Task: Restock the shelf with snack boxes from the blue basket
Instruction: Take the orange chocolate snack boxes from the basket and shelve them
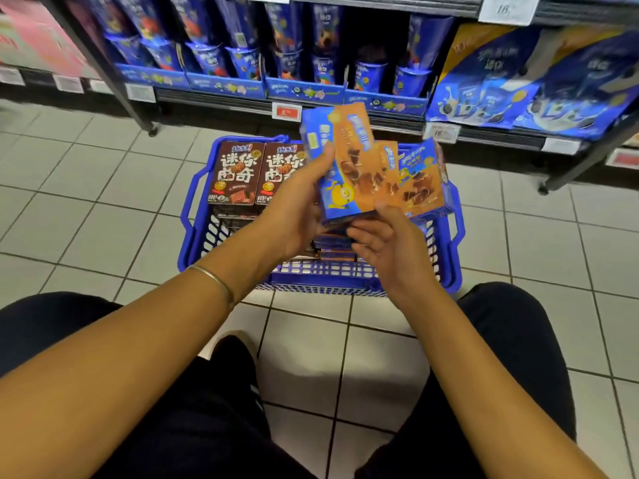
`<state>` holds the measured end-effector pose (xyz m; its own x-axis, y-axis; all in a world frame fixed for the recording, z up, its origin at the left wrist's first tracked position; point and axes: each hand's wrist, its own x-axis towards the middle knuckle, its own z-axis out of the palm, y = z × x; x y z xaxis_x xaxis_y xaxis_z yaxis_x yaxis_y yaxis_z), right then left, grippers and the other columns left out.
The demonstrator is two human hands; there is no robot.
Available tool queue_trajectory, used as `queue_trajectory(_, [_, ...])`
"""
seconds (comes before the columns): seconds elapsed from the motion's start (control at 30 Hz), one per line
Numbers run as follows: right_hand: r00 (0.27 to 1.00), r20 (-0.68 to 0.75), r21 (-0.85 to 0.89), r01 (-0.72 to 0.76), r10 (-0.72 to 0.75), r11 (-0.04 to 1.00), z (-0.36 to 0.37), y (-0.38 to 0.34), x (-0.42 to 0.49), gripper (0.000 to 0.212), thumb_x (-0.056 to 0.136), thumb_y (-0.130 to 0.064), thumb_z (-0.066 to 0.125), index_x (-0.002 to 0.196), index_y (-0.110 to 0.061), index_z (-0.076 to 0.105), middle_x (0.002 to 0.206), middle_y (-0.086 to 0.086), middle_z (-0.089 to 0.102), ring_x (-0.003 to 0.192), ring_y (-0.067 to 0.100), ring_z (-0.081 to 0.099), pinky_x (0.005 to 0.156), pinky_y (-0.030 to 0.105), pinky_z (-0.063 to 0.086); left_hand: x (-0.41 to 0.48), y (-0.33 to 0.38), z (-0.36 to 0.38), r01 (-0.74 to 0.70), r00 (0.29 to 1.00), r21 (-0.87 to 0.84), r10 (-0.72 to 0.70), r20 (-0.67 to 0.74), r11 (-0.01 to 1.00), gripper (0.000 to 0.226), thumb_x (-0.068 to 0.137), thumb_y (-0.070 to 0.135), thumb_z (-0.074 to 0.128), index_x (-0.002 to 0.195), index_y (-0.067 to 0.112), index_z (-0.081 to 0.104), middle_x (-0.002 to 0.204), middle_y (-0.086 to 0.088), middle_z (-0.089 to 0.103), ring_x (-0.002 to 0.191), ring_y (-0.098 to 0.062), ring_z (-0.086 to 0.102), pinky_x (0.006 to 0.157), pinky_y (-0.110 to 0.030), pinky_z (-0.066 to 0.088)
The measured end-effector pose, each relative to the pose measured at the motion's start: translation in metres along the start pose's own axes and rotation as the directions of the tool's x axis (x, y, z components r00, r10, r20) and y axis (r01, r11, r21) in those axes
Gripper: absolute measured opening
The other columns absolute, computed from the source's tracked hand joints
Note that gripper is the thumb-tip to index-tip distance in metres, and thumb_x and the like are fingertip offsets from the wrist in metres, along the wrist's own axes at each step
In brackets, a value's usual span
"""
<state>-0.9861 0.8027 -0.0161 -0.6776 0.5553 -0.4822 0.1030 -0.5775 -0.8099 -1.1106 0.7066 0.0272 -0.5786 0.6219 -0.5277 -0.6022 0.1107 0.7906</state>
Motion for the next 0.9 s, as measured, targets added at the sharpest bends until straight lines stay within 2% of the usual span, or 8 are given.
queue_trajectory(0.07, [0.998, 0.054, -0.106, -0.005, 0.011, 0.994, 0.004, 0.003, 0.0, 0.022, 0.1, -0.039, 0.058, 0.104, -0.02, 0.069, 0.096, 0.003, 0.078, 0.089, 0.019, 0.075, 0.077, 0.033, 0.056, 0.005, 0.001, -0.002, -0.025, 0.998, -0.073, 0.021, -0.055, 0.997, 0.047, 0.106, 0.042, 0.058, 0.14, 0.011, 0.066, 0.129, -0.013, 0.075, 0.107, -0.031, 0.075, 0.087, -0.042, 0.065])
queue_trajectory(0.13, [0.999, 0.027, -0.188, 0.033, -0.029, 0.982, 0.002, 0.002, 0.007, 0.026, 0.098, -0.045, 0.058, 0.107, -0.023, 0.069, 0.105, 0.003, 0.077, 0.095, 0.019, 0.075, 0.08, 0.037, 0.056, 0.012, 0.001, -0.009, -0.024, 0.993, -0.099, 0.012, -0.12, 0.995, 0.04, 0.106, 0.038, 0.061, 0.133, 0.009, 0.07, 0.122, -0.012, 0.078, 0.093, -0.027, 0.078, 0.074, -0.038, 0.066])
queue_trajectory(0.2, [0.97, -0.099, -0.313, 0.184, -0.224, 0.932, -0.004, 0.002, 0.017, 0.031, 0.096, -0.046, 0.061, 0.11, -0.02, 0.066, 0.113, 0.003, 0.074, 0.101, 0.018, 0.073, 0.084, 0.04, 0.06, 0.019, 0.002, -0.019, -0.027, 0.984, -0.135, 0.003, -0.177, 0.99, 0.027, 0.106, 0.035, 0.062, 0.119, 0.014, 0.072, 0.11, -0.007, 0.081, 0.083, -0.024, 0.08, 0.067, -0.038, 0.066])
queue_trajectory(0.3, [0.808, -0.186, -0.679, 0.305, -0.559, 0.668, -0.015, -0.001, 0.042, 0.044, 0.093, -0.043, 0.069, 0.121, -0.013, 0.056, 0.128, 0.005, 0.061, 0.115, 0.018, 0.063, 0.088, 0.047, 0.06, 0.025, 0.001, -0.032, -0.001, 0.976, -0.182, -0.039, -0.216, 0.983, 0.018, 0.105, 0.036, 0.063, 0.109, 0.021, 0.071, 0.098, -0.003, 0.083, 0.079, -0.023, 0.081, 0.064, -0.04, 0.066])
queue_trajectory(0.33, [0.808, -0.173, -0.751, 0.262, -0.564, 0.606, -0.016, -0.004, 0.053, 0.05, 0.091, -0.044, 0.071, 0.125, -0.012, 0.053, 0.131, 0.006, 0.058, 0.12, 0.02, 0.059, 0.09, 0.048, 0.058, 0.025, 0.001, -0.035, 0.004, 0.975, -0.181, -0.044, -0.219, 0.983, 0.017, 0.104, 0.037, 0.064, 0.108, 0.022, 0.072, 0.096, -0.001, 0.083, 0.078, -0.022, 0.081, 0.063, -0.039, 0.066])
queue_trajectory(0.47, [0.933, -0.156, -0.879, 0.019, -0.325, 0.477, -0.01, -0.006, 0.086, 0.074, 0.085, -0.054, 0.073, 0.137, -0.011, 0.044, 0.14, 0.011, 0.053, 0.13, 0.035, 0.051, 0.1, 0.054, 0.05, 0.027, -0.002, -0.036, 0.015, 0.98, -0.125, -0.039, -0.197, 0.992, 0.019, 0.104, 0.039, 0.065, 0.108, 0.023, 0.074, 0.102, -0.001, 0.083, 0.087, -0.024, 0.081, 0.075, -0.042, 0.066])
queue_trajectory(0.63, [0.909, -0.197, -0.825, 0.048, -0.367, 0.563, -0.012, -0.001, 0.089, 0.07, 0.081, -0.052, 0.078, 0.132, -0.015, 0.048, 0.128, 0.006, 0.064, 0.116, 0.03, 0.063, 0.093, 0.05, 0.055, 0.026, 0.003, -0.034, 0.004, 0.992, -0.089, -0.015, -0.128, 0.996, 0.027, 0.105, 0.045, 0.061, 0.109, 0.023, 0.077, 0.109, -0.003, 0.082, 0.096, -0.025, 0.081, 0.078, -0.043, 0.067])
queue_trajectory(0.9, [0.813, -0.261, -0.664, 0.241, -0.521, 0.708, -0.014, -0.007, 0.074, 0.056, 0.087, -0.024, 0.08, 0.135, -0.016, 0.053, 0.132, 0.004, 0.062, 0.115, 0.014, 0.064, 0.074, 0.017, 0.054, 0.026, 0.003, -0.028, 0.011, 0.988, -0.054, -0.019, -0.152, 0.998, 0.039, 0.106, 0.043, 0.059, 0.133, 0.017, 0.07, 0.117, -0.006, 0.08, 0.104, -0.028, 0.079, 0.086, -0.044, 0.065])
